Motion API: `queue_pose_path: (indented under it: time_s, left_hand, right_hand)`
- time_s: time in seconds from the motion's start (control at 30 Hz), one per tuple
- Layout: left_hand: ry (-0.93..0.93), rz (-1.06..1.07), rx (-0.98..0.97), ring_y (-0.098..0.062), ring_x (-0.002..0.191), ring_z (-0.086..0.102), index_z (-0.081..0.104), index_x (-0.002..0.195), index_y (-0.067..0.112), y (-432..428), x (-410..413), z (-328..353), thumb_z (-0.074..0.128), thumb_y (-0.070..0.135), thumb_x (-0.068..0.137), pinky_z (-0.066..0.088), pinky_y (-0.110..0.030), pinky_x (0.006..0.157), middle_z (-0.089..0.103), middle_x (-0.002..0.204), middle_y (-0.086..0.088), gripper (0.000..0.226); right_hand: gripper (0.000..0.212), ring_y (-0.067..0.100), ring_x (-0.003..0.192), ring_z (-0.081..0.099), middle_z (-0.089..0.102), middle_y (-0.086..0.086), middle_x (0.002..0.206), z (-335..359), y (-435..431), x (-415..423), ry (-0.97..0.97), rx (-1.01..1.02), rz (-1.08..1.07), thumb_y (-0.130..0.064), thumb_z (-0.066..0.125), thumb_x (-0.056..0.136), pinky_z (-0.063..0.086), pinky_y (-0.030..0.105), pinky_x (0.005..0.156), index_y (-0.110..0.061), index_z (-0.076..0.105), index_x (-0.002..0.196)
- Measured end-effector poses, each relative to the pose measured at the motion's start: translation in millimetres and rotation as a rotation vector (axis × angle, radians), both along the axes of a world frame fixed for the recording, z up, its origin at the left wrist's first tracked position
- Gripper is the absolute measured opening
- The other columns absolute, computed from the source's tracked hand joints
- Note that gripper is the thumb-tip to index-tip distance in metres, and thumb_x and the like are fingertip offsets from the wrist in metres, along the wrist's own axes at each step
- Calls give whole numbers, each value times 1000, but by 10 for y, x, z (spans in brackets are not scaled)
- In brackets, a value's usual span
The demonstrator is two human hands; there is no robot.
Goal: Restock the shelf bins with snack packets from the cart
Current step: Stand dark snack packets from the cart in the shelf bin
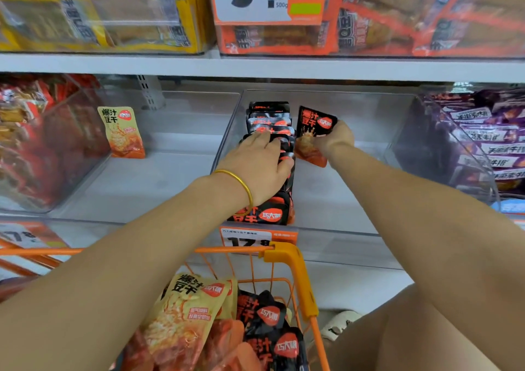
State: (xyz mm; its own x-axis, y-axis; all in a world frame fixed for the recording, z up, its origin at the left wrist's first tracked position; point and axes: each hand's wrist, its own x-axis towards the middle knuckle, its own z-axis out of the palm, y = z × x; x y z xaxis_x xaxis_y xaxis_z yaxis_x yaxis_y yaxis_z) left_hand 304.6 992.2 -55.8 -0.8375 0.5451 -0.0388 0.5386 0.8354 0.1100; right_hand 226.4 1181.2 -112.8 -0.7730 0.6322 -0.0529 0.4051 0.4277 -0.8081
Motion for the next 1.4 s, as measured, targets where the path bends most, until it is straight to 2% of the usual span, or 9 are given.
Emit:
queue_pose_path:
  time_s: [0.2, 0.5, 0.67, 0.87, 1.0, 1.07, 1.17, 1.3, 1.4]
  left_hand:
    - [-15, -9, 10, -22, 145, 1, 12, 149, 10, -27, 26, -34, 22, 41, 100, 5, -33, 117, 5, 157, -10, 59]
    - [-2, -25, 41, -20, 145, 1, 13, 148, 10, -37, 28, -44, 24, 41, 100, 5, -32, 117, 5, 157, -8, 59]
    - [18, -47, 59, -19, 144, 4, 16, 148, 9, -56, 63, -14, 25, 40, 100, 7, -31, 116, 10, 157, -7, 58]
    - [124, -80, 116, -19, 143, 9, 25, 145, 7, -186, 163, 70, 32, 33, 100, 5, -25, 114, 16, 155, -8, 53]
    - [183, -80, 235, -25, 139, 23, 37, 139, 3, -475, 297, 183, 38, 30, 96, 11, -25, 112, 30, 149, -14, 51]
    - [197, -57, 273, -31, 134, 32, 45, 134, 1, -678, 408, 269, 36, 33, 85, 18, -29, 111, 39, 143, -18, 59]
    - [213, 31, 254, -32, 128, 40, 50, 130, 3, -1069, 622, 404, 35, 32, 78, 19, -28, 105, 47, 138, -16, 61]
    - [215, 97, 201, -32, 110, 54, 61, 117, 2, -1654, 904, 459, 49, 24, 83, 31, -29, 88, 61, 118, -16, 42]
    - [172, 158, 202, -29, 100, 58, 65, 112, 4, -2006, 1088, 423, 60, 8, 87, 30, -21, 75, 64, 109, -13, 26]
  right_hand:
    - [59, 28, 115, 54, 50, 14, 129, -42, -86, -185, 48, 14, -146, -25, 71, 84, 45, 33, 90, -1, 37, 126]
    - [50, 32, 124, 38, 41, 16, 133, -132, -176, -187, 23, 278, -125, -32, 62, 90, 41, 40, 90, -4, 39, 125]
    - [59, 33, 125, 38, 40, 16, 134, -79, -115, -115, 18, 246, -116, -35, 66, 86, 39, 40, 94, -3, 38, 126]
    - [47, 35, 121, 45, 44, 17, 129, 97, -72, 119, 20, 203, -39, -27, 64, 88, 39, 37, 92, -3, 42, 122]
    - [16, 24, 91, 57, 53, 3, 89, 375, -336, 472, 262, 118, 142, -2, 58, 85, 41, 27, 75, -10, 50, 96]
    - [20, 10, 72, 50, 47, -8, 75, 589, -603, 838, 416, 81, 276, 5, 55, 84, 42, 19, 68, -14, 49, 86]
    - [35, 6, 66, 50, 49, -11, 73, 774, -1080, 1453, 534, 44, 540, 5, 57, 83, 46, 24, 66, -27, 46, 75]
    - [34, 11, 62, 55, 53, -7, 72, 713, -1684, 1989, 363, 32, 923, 3, 60, 84, 43, 16, 54, -28, 50, 74]
    - [14, 16, 73, 58, 59, 1, 82, 582, -2036, 2099, 148, 134, 1138, -4, 61, 87, 42, 14, 55, -18, 59, 87]
